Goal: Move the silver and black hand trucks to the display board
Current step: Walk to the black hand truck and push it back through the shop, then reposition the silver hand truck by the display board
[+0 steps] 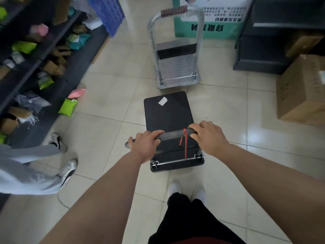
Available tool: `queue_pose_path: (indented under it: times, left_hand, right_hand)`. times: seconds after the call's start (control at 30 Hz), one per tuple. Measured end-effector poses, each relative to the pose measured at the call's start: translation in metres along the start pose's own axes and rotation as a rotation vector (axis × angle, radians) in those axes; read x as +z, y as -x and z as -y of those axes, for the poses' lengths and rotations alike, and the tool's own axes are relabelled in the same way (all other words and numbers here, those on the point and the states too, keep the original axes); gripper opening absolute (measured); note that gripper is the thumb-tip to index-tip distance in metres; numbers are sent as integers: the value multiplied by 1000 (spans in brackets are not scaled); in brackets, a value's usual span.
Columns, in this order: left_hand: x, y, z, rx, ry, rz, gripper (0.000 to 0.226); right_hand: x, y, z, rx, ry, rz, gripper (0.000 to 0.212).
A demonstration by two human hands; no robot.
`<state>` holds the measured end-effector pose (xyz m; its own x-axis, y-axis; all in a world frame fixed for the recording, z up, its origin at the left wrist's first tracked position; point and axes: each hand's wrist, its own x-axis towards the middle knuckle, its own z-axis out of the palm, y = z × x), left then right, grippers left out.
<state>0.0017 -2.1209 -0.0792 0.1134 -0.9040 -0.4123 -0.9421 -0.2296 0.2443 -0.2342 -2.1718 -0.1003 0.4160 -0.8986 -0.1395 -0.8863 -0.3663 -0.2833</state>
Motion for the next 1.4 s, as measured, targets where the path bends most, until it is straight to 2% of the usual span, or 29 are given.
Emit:
queue_pose_path:
  times: [0.17,0.3,0.37,0.43,0.5,0.57,0.77,1.07,1.23,1.4]
  left_hand:
    - [-14,-12,7,-28,7,76,38]
    - [-35,-32,8,-53,380,277,35]
    - [-44,-46,4,-34,374,252,42]
    - [-51,-62,-3,-17,301,160,46]
    - [-54,-76,-10,3,263,96,46]
    - [-54,-88,-19,26,233,96,47]
    - [-54,-137,-75,76,65,179,50]
    - [-48,-216,-213,43,26,220,58]
    - [-58,-248,-281,49,83,188,58]
    - [-87,-291,-306,54,67,140,55]
  right_hand:
    - [-7,-12,7,29,-18,92,29]
    - [-23,-25,9,61,-96,249,36]
    - [-30,-31,9,112,-204,230,42]
    - [-36,-38,7,159,-246,138,44]
    - [-43,-44,1,198,-226,85,44]
    - [-51,-49,-9,215,-181,104,45]
    - [-79,-72,-69,168,-95,181,48]
    - [-139,-119,-219,94,-20,276,50]
    - [-174,-150,-284,68,1,268,50]
    - [-192,-203,-310,32,-10,247,49]
